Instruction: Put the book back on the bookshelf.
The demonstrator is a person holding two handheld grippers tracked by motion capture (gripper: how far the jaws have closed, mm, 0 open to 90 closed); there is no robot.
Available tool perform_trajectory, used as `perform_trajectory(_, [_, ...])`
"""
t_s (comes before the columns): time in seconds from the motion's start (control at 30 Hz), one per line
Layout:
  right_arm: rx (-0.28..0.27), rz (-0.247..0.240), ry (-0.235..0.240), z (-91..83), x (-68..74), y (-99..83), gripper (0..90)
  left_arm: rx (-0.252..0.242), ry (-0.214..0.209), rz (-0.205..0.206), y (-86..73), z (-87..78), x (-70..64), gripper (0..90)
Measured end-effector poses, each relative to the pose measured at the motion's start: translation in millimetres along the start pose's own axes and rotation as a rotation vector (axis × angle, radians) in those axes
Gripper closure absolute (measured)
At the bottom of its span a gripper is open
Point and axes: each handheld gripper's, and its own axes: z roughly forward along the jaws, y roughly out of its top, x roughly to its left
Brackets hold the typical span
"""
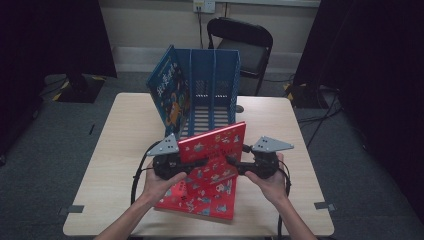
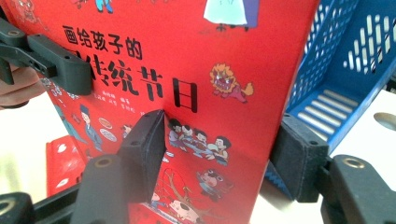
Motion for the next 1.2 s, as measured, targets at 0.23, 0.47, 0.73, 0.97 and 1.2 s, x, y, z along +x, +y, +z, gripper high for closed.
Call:
perform_trajectory(0.23, [-0.020, 0.003, -0.006, 13.0, 3.9, -0.9, 33.8, -0.023, 0.009, -0.013, -0.5, -4.0, 0.5, 72.6])
perform_trajectory(0.47, [-0.006, 0.027, 0.021, 9.9, 7.1, -4.6, 28.3, -0.029, -0.013, -0.014, 3.1, -8.1, -8.2, 70.0])
perform_trajectory(0.73, [0.009, 0.027, 0.024, 12.3, 8.2, -4.3, 26.8, -0.048, -0.017, -0.018, 4.3, -18.7, -9.1, 67.1])
perform_trajectory(0.97, [0.005, 0.024, 0.013, 8.4, 6.7, -4.4, 31.3, -0.045, -0.020, -0.032, 0.1, -20.9, -8.2, 65.8])
perform_trajectory(1.2, [0.000, 0.036, -0.009, 2.5, 2.7, -5.4, 40.5, -0.044, -0.010, -0.036, -0.8, -21.7, -7.8, 66.5])
